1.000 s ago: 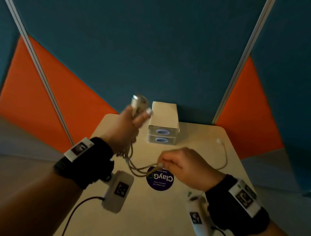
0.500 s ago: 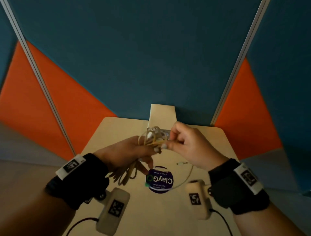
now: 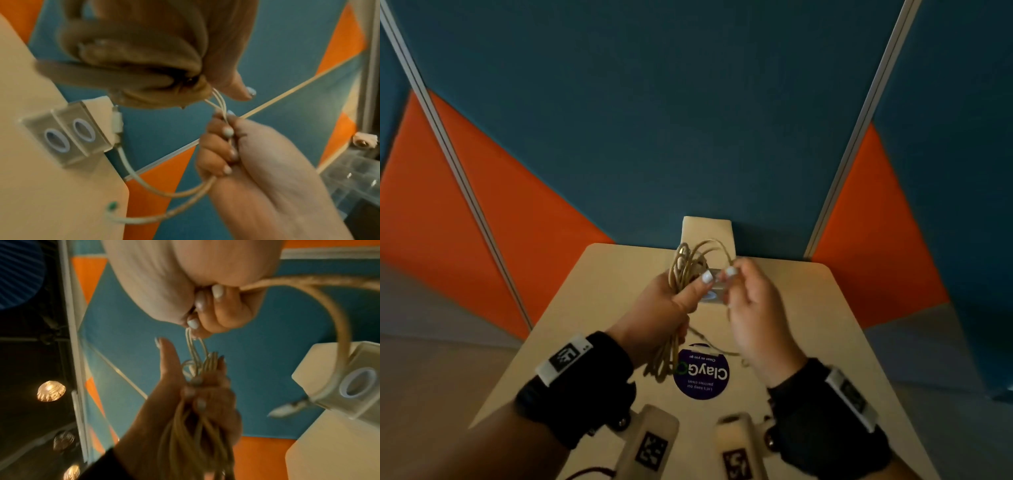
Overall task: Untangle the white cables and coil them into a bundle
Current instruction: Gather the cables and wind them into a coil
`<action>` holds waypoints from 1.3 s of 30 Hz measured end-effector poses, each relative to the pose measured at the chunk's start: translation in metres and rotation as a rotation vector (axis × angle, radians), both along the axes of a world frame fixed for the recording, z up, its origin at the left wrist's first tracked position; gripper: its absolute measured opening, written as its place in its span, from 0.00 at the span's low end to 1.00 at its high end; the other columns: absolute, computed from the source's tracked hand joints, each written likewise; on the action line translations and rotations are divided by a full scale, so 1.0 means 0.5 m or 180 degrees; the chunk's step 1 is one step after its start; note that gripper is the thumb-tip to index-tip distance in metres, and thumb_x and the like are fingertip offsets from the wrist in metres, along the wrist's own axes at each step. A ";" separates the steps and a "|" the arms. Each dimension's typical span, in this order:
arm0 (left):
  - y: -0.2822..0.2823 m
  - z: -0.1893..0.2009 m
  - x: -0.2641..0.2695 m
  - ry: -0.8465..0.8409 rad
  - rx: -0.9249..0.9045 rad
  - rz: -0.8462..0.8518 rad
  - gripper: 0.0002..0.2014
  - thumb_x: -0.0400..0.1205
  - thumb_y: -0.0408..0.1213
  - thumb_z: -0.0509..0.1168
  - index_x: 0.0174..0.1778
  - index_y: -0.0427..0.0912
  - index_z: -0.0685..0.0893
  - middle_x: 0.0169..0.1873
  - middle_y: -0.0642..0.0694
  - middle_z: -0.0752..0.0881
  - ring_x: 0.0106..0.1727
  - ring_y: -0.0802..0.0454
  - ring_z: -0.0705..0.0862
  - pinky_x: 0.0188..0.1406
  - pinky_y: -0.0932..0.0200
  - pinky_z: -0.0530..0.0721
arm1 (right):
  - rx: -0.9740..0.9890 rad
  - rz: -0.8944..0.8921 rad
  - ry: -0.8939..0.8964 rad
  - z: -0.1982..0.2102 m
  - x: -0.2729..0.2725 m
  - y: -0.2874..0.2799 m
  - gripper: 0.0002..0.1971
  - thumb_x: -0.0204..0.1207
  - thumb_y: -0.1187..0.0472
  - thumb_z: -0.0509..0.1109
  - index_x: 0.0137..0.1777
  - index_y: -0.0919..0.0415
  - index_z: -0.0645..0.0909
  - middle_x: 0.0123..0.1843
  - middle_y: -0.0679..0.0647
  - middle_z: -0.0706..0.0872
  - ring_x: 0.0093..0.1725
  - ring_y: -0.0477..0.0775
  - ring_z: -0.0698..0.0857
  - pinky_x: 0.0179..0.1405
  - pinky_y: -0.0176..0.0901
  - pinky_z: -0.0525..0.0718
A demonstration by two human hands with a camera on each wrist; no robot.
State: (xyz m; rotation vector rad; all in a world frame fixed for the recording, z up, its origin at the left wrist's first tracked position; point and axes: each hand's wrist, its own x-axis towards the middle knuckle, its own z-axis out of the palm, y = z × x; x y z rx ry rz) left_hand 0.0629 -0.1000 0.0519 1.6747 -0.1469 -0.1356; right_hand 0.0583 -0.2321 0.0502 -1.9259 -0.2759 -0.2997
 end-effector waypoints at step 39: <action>0.039 0.046 -0.024 0.0534 0.0716 -0.1754 0.35 0.55 0.82 0.55 0.41 0.56 0.78 0.33 0.46 0.76 0.32 0.62 0.84 0.33 0.71 0.77 | -0.1457 0.1295 -0.1145 0.038 0.017 -0.018 0.03 0.70 0.62 0.74 0.37 0.59 0.82 0.40 0.52 0.78 0.38 0.49 0.79 0.35 0.46 0.84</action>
